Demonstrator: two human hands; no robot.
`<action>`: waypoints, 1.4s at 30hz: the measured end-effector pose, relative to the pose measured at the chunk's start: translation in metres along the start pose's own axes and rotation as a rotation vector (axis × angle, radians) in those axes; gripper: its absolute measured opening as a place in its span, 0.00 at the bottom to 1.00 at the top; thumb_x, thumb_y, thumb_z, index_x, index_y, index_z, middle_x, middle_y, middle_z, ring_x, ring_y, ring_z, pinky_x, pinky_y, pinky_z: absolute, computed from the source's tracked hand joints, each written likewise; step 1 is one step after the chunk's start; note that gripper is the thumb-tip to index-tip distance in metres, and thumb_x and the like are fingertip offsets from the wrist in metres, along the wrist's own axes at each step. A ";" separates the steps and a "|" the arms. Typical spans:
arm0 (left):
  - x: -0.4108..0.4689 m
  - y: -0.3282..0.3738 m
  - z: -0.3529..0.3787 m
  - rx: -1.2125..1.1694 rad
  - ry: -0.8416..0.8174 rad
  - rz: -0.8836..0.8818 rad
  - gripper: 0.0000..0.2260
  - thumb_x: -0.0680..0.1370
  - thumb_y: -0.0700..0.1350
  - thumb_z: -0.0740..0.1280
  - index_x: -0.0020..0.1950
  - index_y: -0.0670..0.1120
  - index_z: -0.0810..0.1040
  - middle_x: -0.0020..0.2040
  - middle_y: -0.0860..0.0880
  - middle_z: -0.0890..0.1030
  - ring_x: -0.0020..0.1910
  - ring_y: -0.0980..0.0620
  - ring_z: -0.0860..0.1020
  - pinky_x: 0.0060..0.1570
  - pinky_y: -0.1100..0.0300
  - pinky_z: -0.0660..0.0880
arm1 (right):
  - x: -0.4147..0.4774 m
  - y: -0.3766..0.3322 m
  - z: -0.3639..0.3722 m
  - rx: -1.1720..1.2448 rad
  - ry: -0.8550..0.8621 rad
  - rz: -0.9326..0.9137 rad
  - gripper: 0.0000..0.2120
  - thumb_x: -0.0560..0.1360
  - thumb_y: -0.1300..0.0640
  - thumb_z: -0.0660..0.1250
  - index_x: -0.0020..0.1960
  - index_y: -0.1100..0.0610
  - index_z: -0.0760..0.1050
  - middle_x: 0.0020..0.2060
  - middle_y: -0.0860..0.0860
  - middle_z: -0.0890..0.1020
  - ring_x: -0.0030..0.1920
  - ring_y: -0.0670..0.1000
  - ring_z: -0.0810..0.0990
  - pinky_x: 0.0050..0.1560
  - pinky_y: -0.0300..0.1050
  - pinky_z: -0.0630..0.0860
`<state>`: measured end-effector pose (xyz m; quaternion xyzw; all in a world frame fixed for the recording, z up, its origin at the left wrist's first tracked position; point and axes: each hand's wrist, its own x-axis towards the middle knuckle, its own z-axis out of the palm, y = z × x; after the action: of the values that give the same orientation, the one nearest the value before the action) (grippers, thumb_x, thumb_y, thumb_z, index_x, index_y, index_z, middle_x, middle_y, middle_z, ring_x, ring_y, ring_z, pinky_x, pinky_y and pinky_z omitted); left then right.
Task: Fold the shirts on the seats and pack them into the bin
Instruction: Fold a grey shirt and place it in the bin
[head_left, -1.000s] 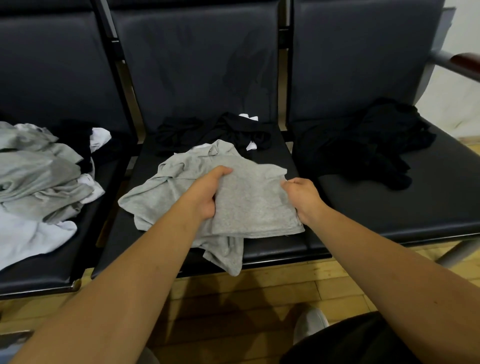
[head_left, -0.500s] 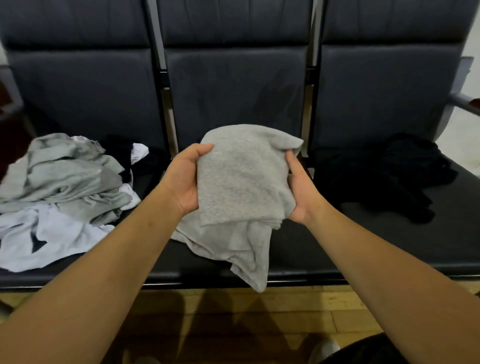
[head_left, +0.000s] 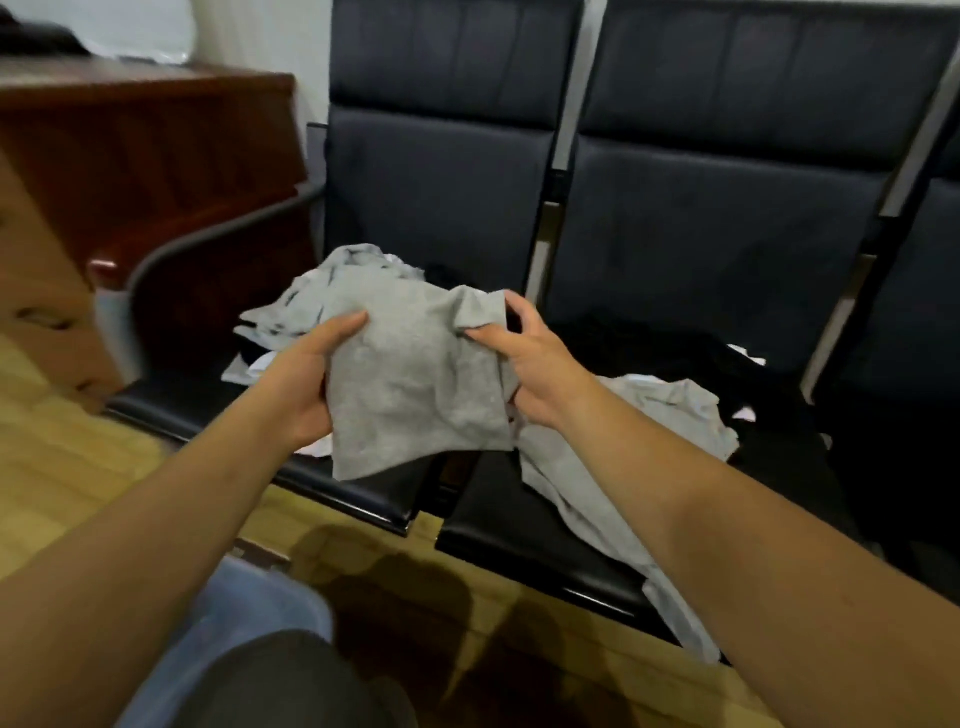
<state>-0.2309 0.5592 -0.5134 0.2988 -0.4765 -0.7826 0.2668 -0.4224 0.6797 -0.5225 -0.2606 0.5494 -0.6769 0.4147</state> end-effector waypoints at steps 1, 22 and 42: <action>-0.003 0.002 -0.019 0.002 0.035 0.010 0.16 0.79 0.51 0.68 0.65 0.47 0.80 0.58 0.45 0.85 0.56 0.44 0.84 0.53 0.46 0.78 | 0.009 0.008 0.019 0.029 -0.047 -0.012 0.34 0.75 0.58 0.75 0.75 0.42 0.65 0.61 0.52 0.80 0.59 0.57 0.83 0.59 0.62 0.80; -0.084 -0.073 -0.293 -0.010 0.559 -0.025 0.19 0.79 0.52 0.69 0.66 0.43 0.78 0.57 0.42 0.85 0.57 0.41 0.83 0.58 0.44 0.78 | 0.047 0.266 0.252 -0.081 -0.407 0.458 0.12 0.79 0.56 0.70 0.59 0.61 0.81 0.55 0.61 0.85 0.58 0.61 0.83 0.65 0.61 0.77; -0.139 -0.316 -0.346 -0.607 0.821 -0.327 0.22 0.83 0.57 0.60 0.67 0.43 0.77 0.61 0.39 0.83 0.59 0.40 0.82 0.60 0.45 0.75 | 0.026 0.432 0.261 -1.168 -0.564 0.350 0.19 0.83 0.54 0.63 0.71 0.62 0.71 0.68 0.58 0.76 0.70 0.60 0.73 0.68 0.49 0.69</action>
<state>0.0714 0.5810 -0.8974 0.5600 -0.0326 -0.7354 0.3801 -0.1061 0.4975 -0.8721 -0.5164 0.7302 -0.0971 0.4368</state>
